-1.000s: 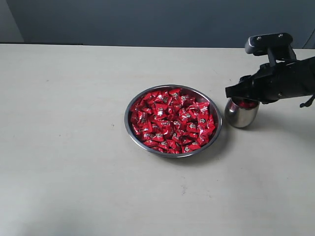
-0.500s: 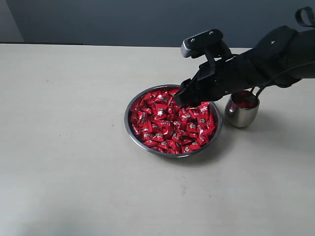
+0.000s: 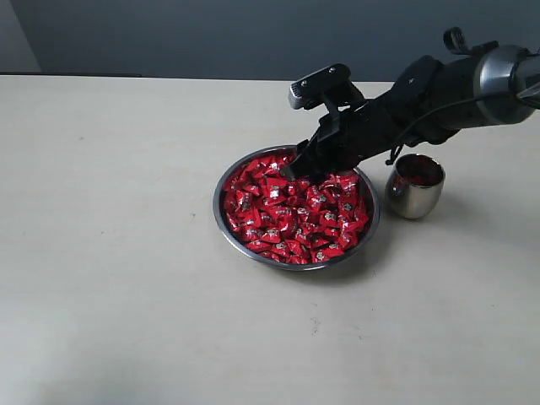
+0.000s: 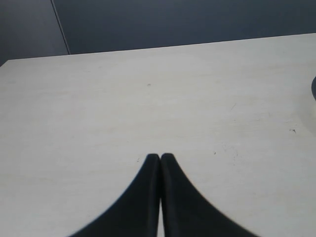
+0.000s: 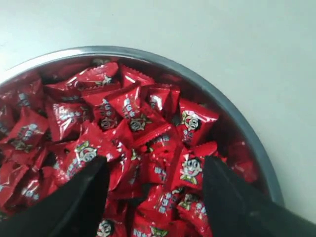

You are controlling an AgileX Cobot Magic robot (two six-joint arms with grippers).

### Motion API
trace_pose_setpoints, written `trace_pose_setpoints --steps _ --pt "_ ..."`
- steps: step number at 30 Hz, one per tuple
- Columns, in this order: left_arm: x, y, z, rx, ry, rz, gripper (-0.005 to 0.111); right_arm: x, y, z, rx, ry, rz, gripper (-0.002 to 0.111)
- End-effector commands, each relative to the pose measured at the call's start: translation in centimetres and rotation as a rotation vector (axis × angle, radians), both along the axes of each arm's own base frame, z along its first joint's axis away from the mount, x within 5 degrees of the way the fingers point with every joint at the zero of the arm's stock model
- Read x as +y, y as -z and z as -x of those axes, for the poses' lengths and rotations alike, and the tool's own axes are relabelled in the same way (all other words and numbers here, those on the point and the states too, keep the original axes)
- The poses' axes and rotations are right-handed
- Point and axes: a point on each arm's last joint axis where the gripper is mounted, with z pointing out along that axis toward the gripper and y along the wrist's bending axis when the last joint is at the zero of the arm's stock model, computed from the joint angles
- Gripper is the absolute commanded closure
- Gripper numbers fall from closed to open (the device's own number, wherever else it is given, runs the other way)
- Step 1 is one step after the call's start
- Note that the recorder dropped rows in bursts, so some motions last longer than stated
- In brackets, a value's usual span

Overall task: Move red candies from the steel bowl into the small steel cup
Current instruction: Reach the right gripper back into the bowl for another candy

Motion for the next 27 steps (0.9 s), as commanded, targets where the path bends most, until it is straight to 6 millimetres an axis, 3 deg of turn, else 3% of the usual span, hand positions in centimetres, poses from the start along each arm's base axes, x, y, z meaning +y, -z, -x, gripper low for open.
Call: trace_pose_setpoints --steps 1,10,14,16,19,27 --pt "0.0 -0.3 0.0 -0.018 0.005 -0.003 0.106 0.1 0.6 -0.9 -0.041 0.012 0.021 0.053" --pt "0.0 -0.3 0.0 -0.018 0.005 -0.003 0.106 -1.0 3.0 -2.6 0.031 0.044 0.038 0.053" --pt "0.0 -0.3 0.0 -0.018 0.005 -0.003 0.106 -0.9 3.1 -2.5 0.035 0.042 0.037 0.053" --pt "0.0 -0.3 0.0 -0.018 0.005 -0.003 0.106 -0.9 3.1 -2.6 0.032 0.044 0.037 0.069" --pt "0.0 -0.3 0.0 -0.018 0.005 -0.003 0.106 -0.9 2.6 -2.6 0.022 0.042 0.033 0.107" --pt "0.0 -0.3 0.0 -0.018 0.005 -0.003 0.106 -1.2 -2.7 -0.5 0.022 -0.016 -0.028 0.108"
